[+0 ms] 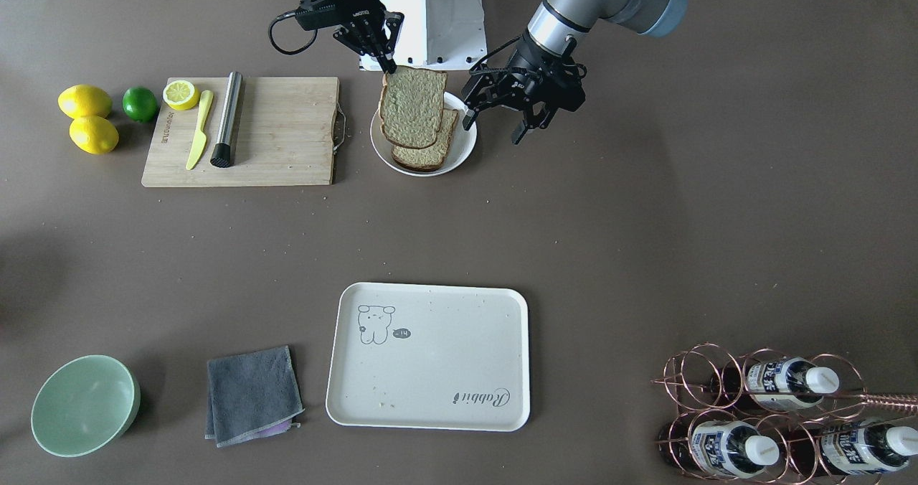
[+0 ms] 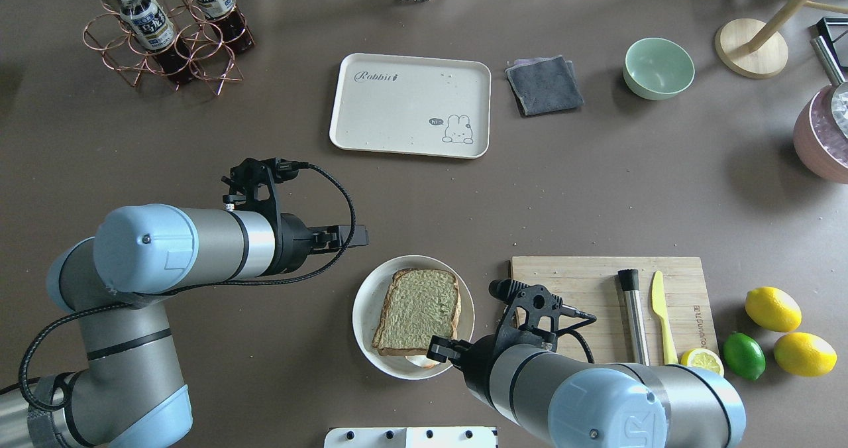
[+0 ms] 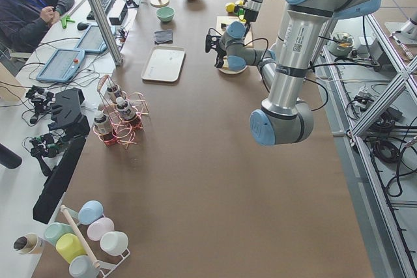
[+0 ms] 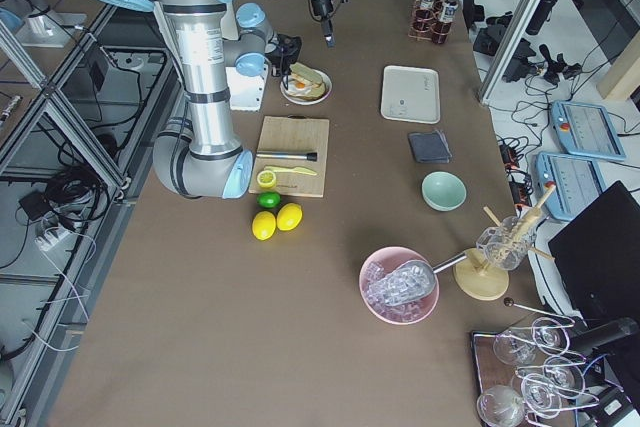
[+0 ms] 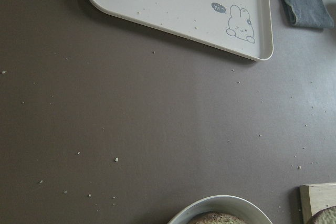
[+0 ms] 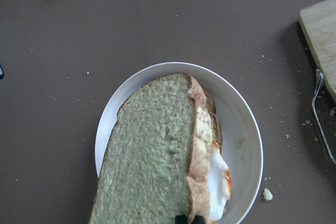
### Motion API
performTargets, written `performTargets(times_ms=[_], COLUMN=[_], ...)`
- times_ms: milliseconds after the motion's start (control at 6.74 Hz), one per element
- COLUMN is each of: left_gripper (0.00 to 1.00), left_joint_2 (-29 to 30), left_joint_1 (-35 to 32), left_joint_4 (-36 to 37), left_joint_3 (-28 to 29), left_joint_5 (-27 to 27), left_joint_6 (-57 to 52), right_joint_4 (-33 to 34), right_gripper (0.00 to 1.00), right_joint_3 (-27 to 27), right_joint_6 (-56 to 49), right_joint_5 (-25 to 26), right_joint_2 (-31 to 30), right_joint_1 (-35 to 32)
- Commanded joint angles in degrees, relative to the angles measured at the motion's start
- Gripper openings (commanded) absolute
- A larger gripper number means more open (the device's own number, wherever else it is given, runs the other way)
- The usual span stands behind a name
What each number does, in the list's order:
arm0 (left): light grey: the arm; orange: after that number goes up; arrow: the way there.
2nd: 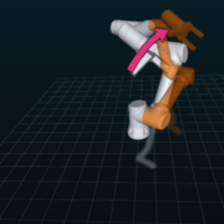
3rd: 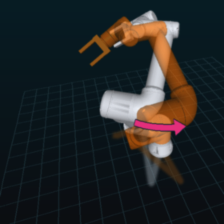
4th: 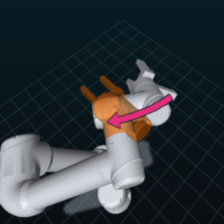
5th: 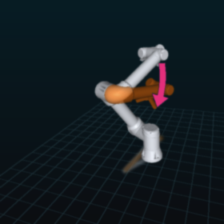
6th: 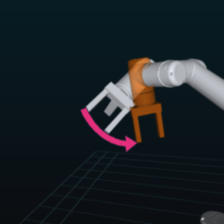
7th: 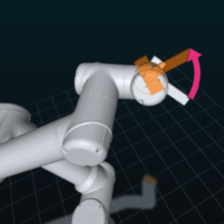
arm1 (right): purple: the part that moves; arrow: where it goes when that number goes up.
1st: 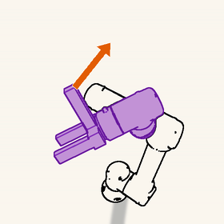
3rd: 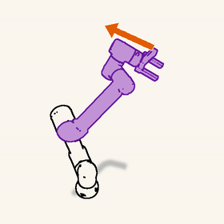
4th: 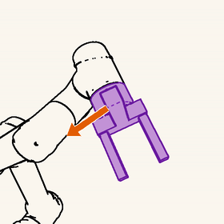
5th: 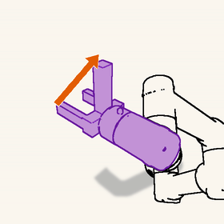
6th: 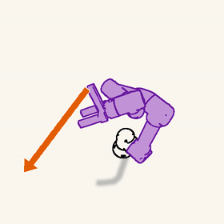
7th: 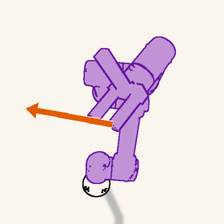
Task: Make sandwich and place on tray
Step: 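Carry the bread slice over the plate and lay it on the egg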
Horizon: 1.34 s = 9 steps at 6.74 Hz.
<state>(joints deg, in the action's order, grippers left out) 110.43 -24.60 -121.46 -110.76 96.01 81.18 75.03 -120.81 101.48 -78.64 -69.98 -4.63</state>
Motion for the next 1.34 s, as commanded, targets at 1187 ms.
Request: performTargets(times_ms=[1187], left_gripper=[0.99], left_joint_2=[0.0], left_joint_1=[0.4], left_joint_4=[-0.3], left_joint_3=[-0.2], left_joint_5=[-0.4], left_joint_6=[0.2], right_joint_4=[-0.7], right_gripper=[0.0], right_joint_3=[6.2], right_joint_6=[3.0], right_joint_5=[5.1], right_joint_2=[2.7], right_joint_1=[1.4])
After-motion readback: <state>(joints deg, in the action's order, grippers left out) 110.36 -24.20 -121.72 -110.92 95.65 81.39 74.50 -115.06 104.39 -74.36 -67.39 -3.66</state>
